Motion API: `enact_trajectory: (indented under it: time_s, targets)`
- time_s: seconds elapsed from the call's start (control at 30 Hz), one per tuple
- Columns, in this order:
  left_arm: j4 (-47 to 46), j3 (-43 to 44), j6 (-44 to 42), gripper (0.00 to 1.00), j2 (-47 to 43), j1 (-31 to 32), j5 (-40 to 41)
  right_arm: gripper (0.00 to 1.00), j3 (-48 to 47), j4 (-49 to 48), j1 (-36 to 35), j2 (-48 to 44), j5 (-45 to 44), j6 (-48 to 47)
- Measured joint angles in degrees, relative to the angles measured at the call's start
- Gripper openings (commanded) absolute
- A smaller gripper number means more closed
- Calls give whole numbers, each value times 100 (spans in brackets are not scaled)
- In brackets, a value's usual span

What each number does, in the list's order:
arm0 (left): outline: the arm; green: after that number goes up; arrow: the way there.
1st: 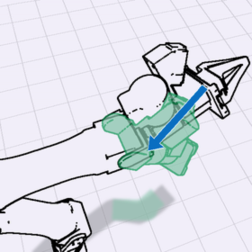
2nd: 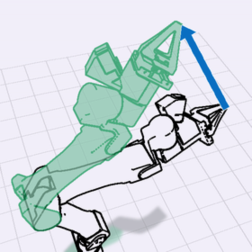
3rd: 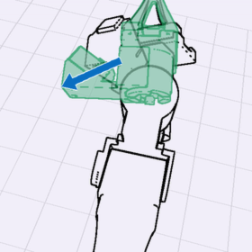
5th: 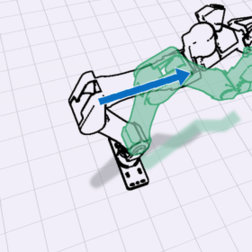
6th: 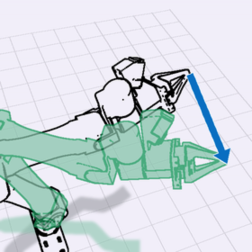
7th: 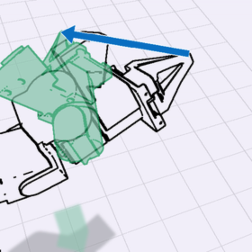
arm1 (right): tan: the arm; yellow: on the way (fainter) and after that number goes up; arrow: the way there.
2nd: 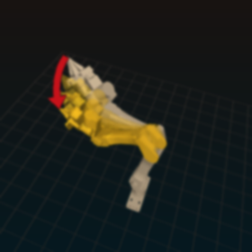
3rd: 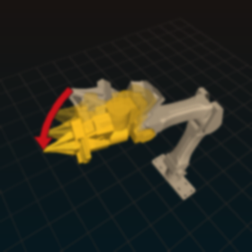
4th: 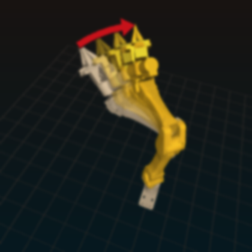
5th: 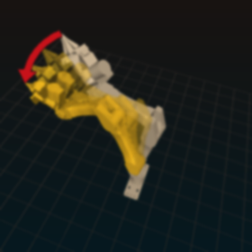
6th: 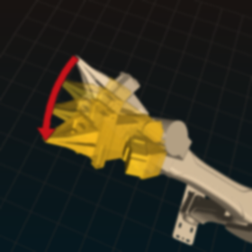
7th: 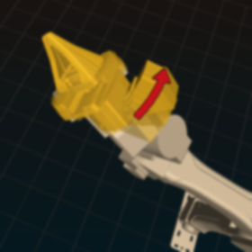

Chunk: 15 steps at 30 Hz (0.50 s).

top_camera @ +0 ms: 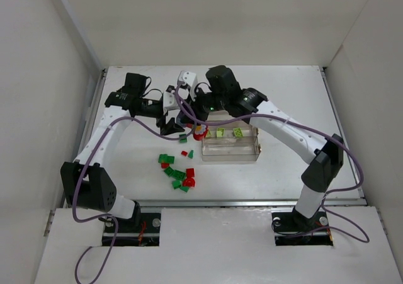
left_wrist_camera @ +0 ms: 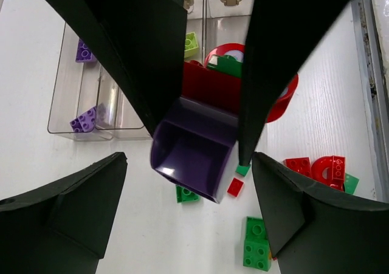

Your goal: Sort the legos into containers by color

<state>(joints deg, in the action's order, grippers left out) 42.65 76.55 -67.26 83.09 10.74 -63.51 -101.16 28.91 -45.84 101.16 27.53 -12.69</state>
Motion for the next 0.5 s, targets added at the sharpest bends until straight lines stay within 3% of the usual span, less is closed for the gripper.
enact_trajectory:
  time_s: [0.03,0.1,0.13,0.17,0.2,0.33,0.4,0.5]
  targets:
    - [-2,2,0,79,0,4,4,0,0,15,-24,2,4,0]
    - [-7,11,4,65,0,9,17,0,0,35,-61,2,17,0]
    - [2,11,7,49,0,9,17,0,0,20,-74,2,-7,-31]
    - [31,11,22,49,0,11,17,0,0,20,-76,2,-7,-37]
    - [85,11,4,31,0,33,15,0,0,-15,-70,2,-63,-66]
    - [138,22,66,7,9,55,9,0,0,26,-48,-17,-31,-254]
    - [146,22,87,0,9,68,11,0,0,24,-52,-17,-31,-262]
    - [146,22,87,0,11,92,57,0,0,48,-52,-17,-37,-264]
